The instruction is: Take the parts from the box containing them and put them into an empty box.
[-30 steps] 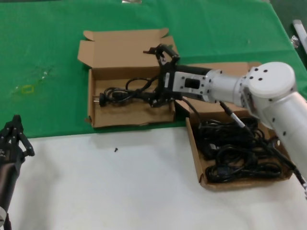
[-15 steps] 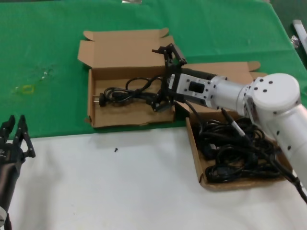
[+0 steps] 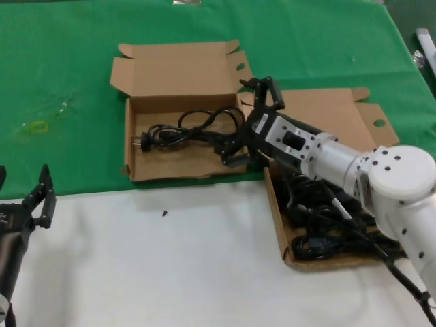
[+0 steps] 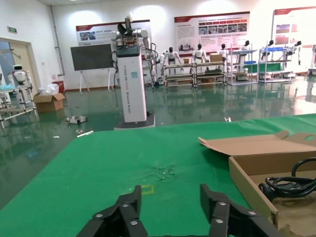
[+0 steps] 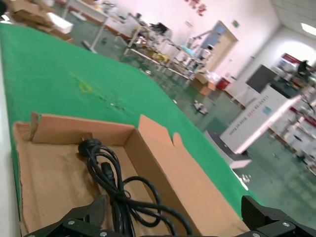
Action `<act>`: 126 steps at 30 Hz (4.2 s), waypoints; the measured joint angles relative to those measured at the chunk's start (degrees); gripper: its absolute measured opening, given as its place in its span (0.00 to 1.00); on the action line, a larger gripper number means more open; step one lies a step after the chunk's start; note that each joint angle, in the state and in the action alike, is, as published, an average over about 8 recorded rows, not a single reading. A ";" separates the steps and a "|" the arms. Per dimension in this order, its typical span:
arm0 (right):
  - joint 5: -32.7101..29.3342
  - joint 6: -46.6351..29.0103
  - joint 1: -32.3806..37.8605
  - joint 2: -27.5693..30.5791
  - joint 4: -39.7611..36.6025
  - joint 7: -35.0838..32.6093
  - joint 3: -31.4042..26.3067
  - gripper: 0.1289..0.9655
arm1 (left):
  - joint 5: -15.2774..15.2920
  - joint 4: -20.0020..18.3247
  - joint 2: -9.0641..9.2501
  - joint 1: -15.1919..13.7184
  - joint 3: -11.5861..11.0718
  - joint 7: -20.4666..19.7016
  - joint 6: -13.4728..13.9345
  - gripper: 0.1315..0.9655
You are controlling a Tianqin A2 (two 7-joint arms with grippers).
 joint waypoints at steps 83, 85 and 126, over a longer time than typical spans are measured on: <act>10.63 26.87 -37.81 2.98 33.64 26.33 14.06 1.00 | -0.01 0.00 0.00 0.00 0.00 0.01 0.00 1.00; 10.63 26.87 -37.81 2.98 33.64 26.33 14.06 1.00 | -0.01 0.00 0.00 0.00 0.00 0.01 0.00 1.00; 10.63 26.87 -37.81 2.98 33.64 26.33 14.06 1.00 | -0.01 0.00 0.00 0.00 0.00 0.01 0.00 1.00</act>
